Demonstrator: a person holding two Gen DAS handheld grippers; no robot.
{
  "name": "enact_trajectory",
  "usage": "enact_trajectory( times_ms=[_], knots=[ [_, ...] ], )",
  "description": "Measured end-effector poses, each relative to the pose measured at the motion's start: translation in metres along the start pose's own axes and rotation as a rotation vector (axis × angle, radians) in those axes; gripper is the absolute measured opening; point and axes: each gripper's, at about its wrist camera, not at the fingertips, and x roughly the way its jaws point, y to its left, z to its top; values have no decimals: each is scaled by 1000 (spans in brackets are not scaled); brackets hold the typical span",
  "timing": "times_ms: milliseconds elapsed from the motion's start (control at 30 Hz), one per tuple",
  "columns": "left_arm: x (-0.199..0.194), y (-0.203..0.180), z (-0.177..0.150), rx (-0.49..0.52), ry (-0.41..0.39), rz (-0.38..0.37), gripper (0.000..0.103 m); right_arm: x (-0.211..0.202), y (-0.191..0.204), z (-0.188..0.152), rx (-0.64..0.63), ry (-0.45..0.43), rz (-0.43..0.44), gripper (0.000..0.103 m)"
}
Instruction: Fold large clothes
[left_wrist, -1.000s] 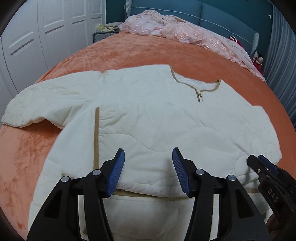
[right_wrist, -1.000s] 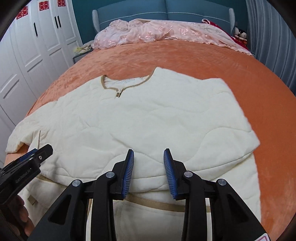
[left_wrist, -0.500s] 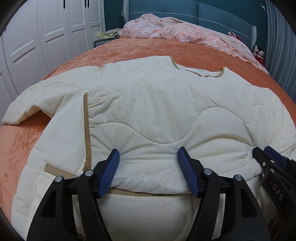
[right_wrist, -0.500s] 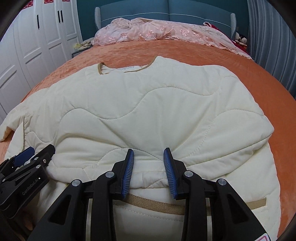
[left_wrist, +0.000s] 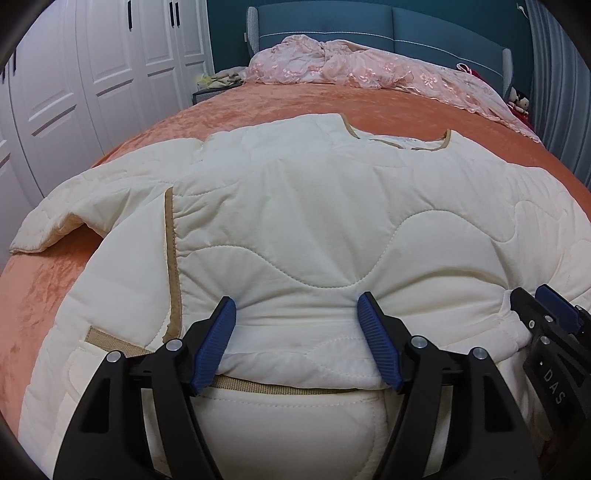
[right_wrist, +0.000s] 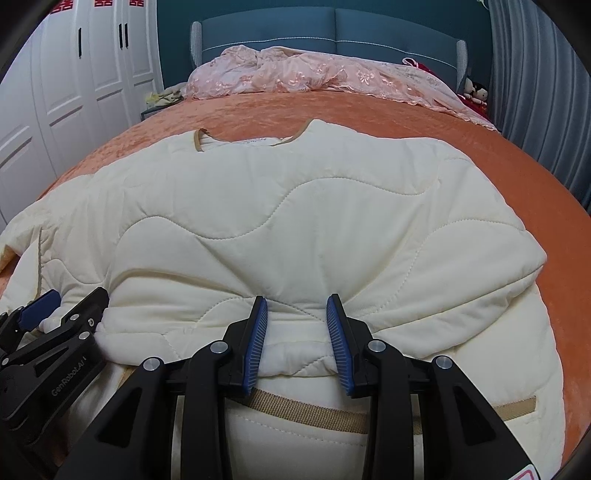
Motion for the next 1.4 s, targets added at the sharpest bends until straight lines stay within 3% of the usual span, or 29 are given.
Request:
enact_trajectory(
  times_ms=[100, 167, 233, 300, 367, 433, 533, 667, 833, 933, 1000, 1033, 1133, 1267, 1400],
  knots=[
    [-1, 4, 1, -23, 10, -38, 67, 0, 0, 0, 7, 7, 8, 33],
    [-5, 18, 8, -76, 34, -134, 73, 0, -1, 4, 13, 20, 18, 33],
    [-19, 43, 16, -152, 60, -228, 73, 0, -3, 7, 22, 41, 32, 33],
    [-41, 77, 24, -216, 38, -236, 76, -5, -4, 14, 28, 62, 22, 33],
    [-60, 122, 32, -256, -12, -199, 93, -26, -1, 16, 47, 40, -5, 35],
    [-66, 171, 39, -280, -37, -110, 96, -50, 7, 7, 81, 12, 60, 41],
    [-45, 257, 44, -378, 24, -17, 96, -72, 32, -10, 52, 5, 104, 45],
    [-17, 372, 37, -615, 67, 91, 95, -75, 66, -32, -24, 30, 140, 47],
    [11, 457, 22, -874, 96, 102, 87, -63, 81, -45, -52, 61, 95, 52],
    [19, 469, 22, -913, 72, 102, 82, -60, 77, -49, -28, 76, 110, 57],
    [23, 464, 33, -864, 59, 90, 58, -57, 73, -49, -13, 83, 127, 58],
    [29, 460, 40, -837, 77, 55, 40, -57, 72, -49, -12, 83, 130, 59],
    [33, 448, 63, -770, 79, 47, 13, -56, 75, -51, -23, 80, 129, 61],
    [5, 410, 107, -647, -15, 6, 7, -56, 75, -52, -23, 75, 133, 62],
    [-46, 339, 162, -476, -134, -98, 7, -55, 74, -52, -15, 75, 143, 63]
  ],
)
